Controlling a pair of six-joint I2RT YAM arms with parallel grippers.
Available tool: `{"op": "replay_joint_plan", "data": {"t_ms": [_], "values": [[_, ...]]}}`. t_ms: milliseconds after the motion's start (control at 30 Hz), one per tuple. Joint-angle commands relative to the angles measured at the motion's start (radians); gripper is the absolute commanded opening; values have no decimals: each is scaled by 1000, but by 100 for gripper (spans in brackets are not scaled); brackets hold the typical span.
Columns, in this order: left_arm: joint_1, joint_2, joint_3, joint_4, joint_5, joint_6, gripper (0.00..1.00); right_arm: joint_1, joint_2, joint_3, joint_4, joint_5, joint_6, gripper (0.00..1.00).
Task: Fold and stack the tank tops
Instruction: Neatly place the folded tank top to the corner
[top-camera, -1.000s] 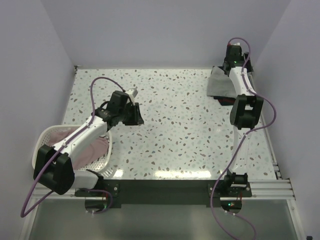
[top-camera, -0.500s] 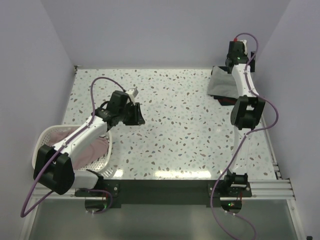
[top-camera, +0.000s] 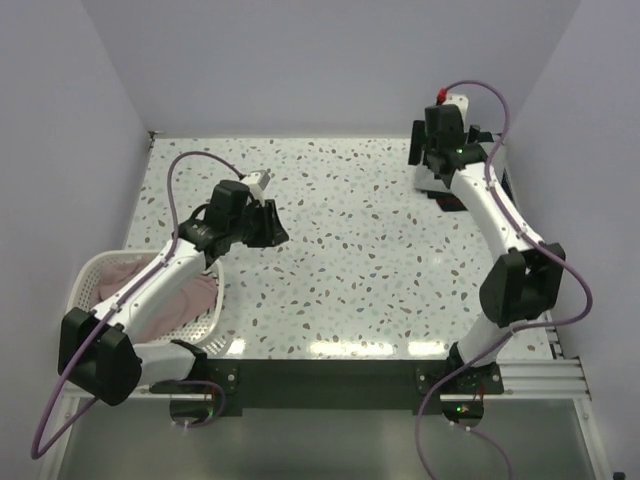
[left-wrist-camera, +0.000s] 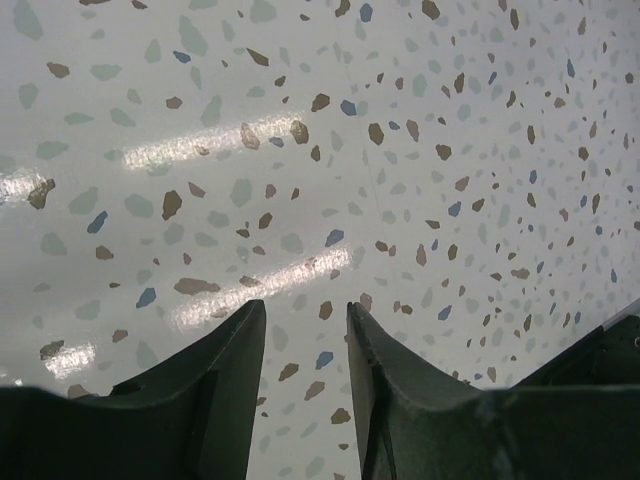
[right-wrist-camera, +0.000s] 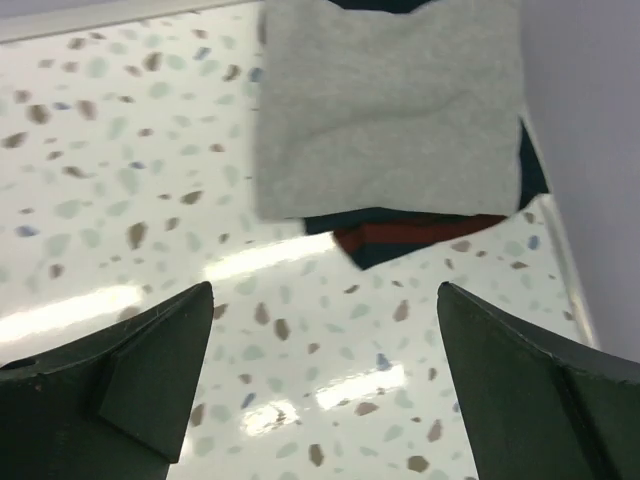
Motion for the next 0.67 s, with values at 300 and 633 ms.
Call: {"op": "replay_joint_plan", "data": {"t_ms": [300,633], "values": [[10,-101,-100,110,-42,-50,45,498,-512,-691,202,-78,346,99],[10,-128,-153,136,-82,-78,46,514,-850,-934,173,-93,437,99]]}}
